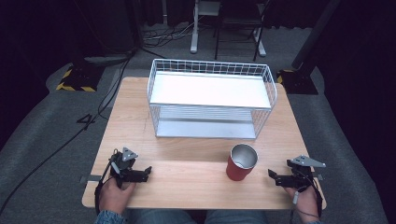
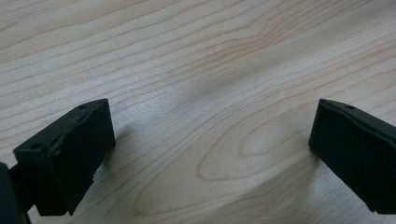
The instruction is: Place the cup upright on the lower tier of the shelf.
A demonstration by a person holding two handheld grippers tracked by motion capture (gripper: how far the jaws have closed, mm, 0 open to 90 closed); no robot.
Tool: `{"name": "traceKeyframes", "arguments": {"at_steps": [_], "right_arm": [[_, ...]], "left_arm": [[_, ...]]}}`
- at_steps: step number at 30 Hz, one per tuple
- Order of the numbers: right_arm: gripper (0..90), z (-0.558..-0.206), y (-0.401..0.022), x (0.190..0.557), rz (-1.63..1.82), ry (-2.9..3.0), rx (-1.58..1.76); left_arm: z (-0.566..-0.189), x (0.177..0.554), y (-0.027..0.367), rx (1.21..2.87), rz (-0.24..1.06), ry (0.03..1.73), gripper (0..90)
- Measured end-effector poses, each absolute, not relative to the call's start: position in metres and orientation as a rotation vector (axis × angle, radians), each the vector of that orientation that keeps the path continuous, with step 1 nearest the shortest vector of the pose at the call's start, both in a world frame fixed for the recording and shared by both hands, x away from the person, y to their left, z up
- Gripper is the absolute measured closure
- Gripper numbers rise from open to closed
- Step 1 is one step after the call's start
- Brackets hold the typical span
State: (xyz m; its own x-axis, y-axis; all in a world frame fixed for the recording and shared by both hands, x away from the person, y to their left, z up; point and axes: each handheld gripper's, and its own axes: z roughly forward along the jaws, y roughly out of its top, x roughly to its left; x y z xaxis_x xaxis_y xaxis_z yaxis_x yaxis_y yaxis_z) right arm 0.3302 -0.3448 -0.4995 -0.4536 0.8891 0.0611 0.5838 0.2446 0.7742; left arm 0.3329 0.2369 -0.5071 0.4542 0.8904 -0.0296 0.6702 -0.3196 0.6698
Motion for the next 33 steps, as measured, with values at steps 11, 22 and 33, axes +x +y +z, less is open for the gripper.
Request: {"name": "traceKeyframes", "arguments": {"at_steps": [11, 22, 33], "right_arm": [[0.0, -0.476, -0.336, 0.312, 1.327, 2.135, 1.111], [0.0, -0.467, -0.318, 0.301, 1.390, 2.140, 1.036], [0.0, -0.471, -0.289, 0.298, 1.439, 2.211, 0.980]], "left_arm": [[-0.507, 0.333, 0.237, 2.093, 0.463, 1.297, 0.5], [-0.507, 0.333, 0.237, 2.093, 0.464, 1.296, 0.5], [-0.507, 0.333, 0.237, 2.093, 0.463, 1.296, 0.6]]}}
